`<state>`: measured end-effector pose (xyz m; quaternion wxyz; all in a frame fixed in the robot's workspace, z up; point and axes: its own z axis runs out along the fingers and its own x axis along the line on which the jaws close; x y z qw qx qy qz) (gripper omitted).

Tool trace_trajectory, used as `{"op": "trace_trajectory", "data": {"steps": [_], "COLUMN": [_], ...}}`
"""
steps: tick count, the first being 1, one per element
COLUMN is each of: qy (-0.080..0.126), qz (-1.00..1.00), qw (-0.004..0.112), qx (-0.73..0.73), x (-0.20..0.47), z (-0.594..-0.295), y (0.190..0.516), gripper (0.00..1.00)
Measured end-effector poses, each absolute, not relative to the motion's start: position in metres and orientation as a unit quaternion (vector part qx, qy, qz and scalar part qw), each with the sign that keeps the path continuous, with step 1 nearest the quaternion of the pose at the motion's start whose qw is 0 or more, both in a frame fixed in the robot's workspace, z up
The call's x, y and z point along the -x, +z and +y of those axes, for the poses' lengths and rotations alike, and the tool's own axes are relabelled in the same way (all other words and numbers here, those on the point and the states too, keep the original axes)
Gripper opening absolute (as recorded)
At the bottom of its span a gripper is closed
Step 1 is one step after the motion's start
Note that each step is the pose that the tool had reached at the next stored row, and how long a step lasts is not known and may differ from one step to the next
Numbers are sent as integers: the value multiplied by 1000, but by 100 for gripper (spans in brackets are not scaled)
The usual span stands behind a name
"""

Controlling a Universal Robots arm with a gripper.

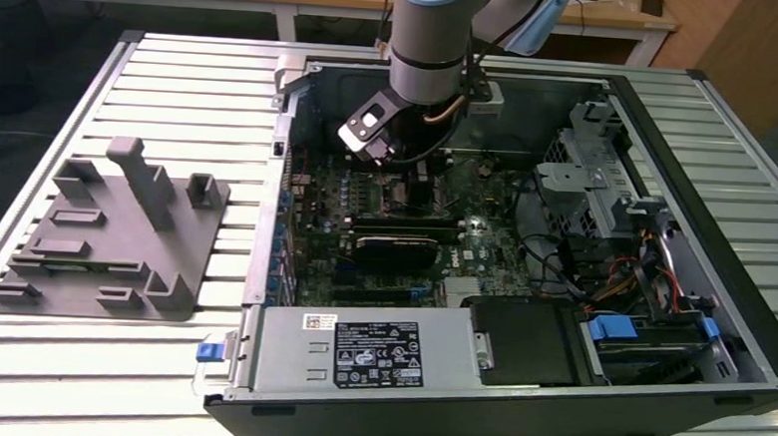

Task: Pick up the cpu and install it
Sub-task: 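Place the cpu into insertion slot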

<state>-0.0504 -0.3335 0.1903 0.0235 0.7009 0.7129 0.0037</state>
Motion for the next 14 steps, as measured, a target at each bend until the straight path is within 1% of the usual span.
{"op": "trace_trajectory", "data": {"steps": [14], "qy": [4], "qz": [713], "qw": [23], "qx": [-701], "x": [50], "z": [-334], "y": [199], "gripper": [62]}}
